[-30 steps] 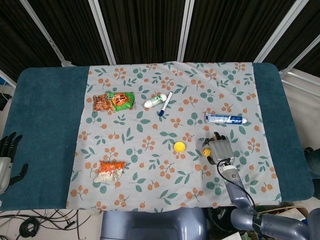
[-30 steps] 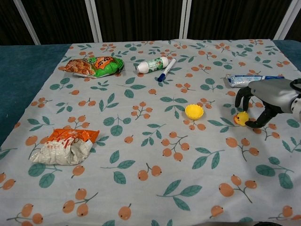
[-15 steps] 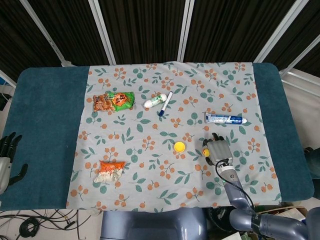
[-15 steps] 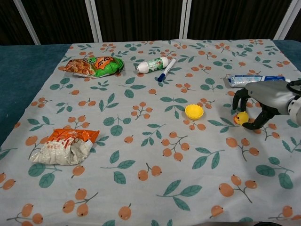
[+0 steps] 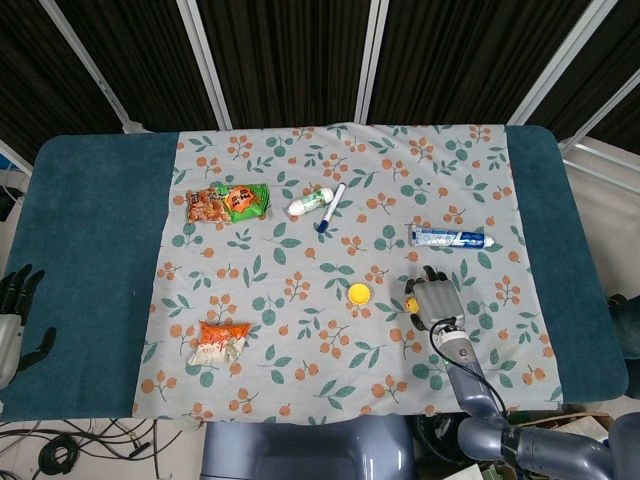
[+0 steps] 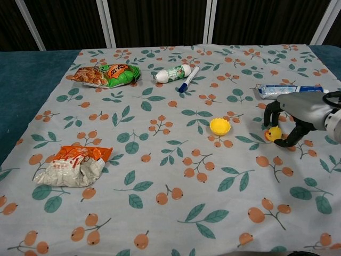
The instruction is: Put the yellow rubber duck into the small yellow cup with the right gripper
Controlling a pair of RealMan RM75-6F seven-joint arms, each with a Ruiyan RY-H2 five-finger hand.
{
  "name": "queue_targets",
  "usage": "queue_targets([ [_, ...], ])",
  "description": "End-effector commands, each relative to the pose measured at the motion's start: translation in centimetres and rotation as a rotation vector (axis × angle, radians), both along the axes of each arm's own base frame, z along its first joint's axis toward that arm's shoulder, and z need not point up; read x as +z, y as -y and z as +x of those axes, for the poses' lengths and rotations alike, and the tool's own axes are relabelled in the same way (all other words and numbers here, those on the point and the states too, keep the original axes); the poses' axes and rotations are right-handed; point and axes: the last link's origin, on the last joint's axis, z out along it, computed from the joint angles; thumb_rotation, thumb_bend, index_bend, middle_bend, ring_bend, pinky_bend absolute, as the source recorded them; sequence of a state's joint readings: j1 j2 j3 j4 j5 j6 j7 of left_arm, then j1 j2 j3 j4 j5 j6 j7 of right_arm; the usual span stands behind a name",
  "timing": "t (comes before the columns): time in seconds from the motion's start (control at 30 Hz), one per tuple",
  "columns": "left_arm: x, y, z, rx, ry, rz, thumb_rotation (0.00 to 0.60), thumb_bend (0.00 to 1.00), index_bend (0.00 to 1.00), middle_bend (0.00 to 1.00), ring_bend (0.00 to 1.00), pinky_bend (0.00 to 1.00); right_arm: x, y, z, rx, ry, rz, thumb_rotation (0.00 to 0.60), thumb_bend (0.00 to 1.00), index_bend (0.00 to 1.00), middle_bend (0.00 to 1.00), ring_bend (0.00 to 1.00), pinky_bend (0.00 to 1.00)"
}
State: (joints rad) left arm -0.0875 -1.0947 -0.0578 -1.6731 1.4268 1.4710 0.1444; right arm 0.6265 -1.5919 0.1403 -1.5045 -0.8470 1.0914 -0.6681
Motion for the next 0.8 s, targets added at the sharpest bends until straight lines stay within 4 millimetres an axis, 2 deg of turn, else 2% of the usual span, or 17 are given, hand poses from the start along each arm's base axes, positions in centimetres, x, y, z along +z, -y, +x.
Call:
queue_targets([
  [0.03,0.0,0.0,0.0,0.001,0.001,0.001,0.6,0.38,0.0,0.0,0.0,0.0,-0.1,0.1,-0.1,-0.004,-0.003,0.001,0.6,0.25,0.39,0.39,0.11,0.18],
  [0.27,0.0,0.0,0.0,0.003,0.002,0.001,0.6,0.38,0.0,0.0,0.0,0.0,-0.5,0.2,-0.5,-0.016,-0.016,0.018,0.6,0.31,0.4,0.43,0.13,0.18],
  [0.43,0.0,0.0,0.0,0.001,0.004,0.002,0.6,0.38,0.0,0.0,0.0,0.0,-0.8,0.3,-0.5,-0.015,-0.016,0.023,0.6,0.39,0.41,0.45,0.16,0.18],
  [0.67,0.0,0.0,0.0,0.002,0.007,0.001,0.6,0.38,0.0,0.0,0.0,0.0,-0.1,0.6,0.7,0.016,0.004,-0.002,0.6,0.4,0.42,0.45,0.16,0.18],
  [0.8,0.0,0.0,0.0,0.001,0.009,0.001,0.6,0.38,0.0,0.0,0.0,0.0,0.8,1.2,2.2,0.051,0.011,-0.018,0.6,0.4,0.43,0.45,0.16,0.18],
])
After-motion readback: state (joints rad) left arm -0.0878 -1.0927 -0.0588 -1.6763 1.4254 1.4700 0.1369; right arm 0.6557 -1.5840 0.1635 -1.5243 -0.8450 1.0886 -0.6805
